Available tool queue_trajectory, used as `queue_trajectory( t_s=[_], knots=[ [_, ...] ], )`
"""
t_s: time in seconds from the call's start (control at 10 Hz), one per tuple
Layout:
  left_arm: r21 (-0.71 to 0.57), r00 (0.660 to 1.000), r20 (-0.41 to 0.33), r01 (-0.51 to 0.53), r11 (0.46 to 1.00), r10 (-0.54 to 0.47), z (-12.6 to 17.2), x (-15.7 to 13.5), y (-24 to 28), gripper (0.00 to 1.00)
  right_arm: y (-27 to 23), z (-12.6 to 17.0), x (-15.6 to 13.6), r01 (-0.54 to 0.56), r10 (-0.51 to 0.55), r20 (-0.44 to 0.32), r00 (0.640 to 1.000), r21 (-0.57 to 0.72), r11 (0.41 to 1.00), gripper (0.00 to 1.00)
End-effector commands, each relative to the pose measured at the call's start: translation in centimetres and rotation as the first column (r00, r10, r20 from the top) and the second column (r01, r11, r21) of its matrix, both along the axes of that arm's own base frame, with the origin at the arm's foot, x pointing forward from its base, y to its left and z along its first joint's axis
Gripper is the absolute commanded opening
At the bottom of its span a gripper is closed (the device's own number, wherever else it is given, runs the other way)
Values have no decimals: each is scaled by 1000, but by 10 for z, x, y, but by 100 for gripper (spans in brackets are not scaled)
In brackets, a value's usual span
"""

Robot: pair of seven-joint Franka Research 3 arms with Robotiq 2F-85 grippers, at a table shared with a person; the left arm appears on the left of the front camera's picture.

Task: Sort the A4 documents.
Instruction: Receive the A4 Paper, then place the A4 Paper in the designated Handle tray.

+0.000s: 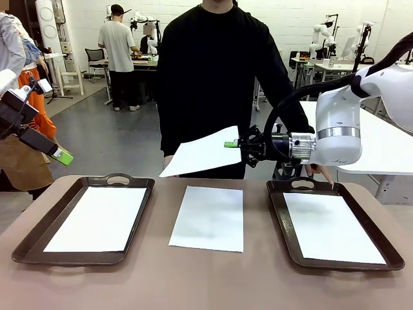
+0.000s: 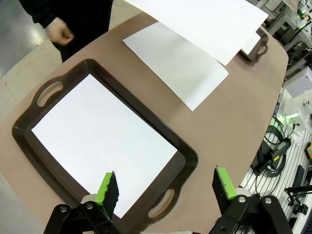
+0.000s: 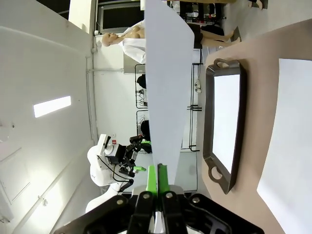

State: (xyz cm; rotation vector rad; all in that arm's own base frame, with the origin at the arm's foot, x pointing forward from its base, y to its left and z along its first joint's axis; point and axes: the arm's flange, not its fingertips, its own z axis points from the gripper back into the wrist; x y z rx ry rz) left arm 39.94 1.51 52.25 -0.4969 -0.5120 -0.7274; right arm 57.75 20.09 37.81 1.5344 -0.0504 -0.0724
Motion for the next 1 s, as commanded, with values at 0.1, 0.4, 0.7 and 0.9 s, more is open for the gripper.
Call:
queue_trajectory(
  t_s=[0.1, 0.4, 0.7, 0.9],
  knots=[
    [-2, 1000, 4, 7, 1000, -7, 0, 0, 1, 100, 2, -1, 0, 12, -12, -5, 1000, -5, 1000, 0],
    [-2, 1000, 4, 7, 1000, -7, 0, 0, 1, 100, 2, -1, 0, 12, -12, -5, 1000, -5, 1000, 0],
    [-2, 1000, 4, 7, 1000, -7, 0, 0, 1, 100, 2, -1, 0, 12, -12, -5, 1000, -5, 1000, 0],
    [-2, 1000, 4, 7, 1000, -7, 0, 0, 1, 100, 2, -1, 0, 12, -12, -5, 1000, -5, 1000, 0]
  ],
)
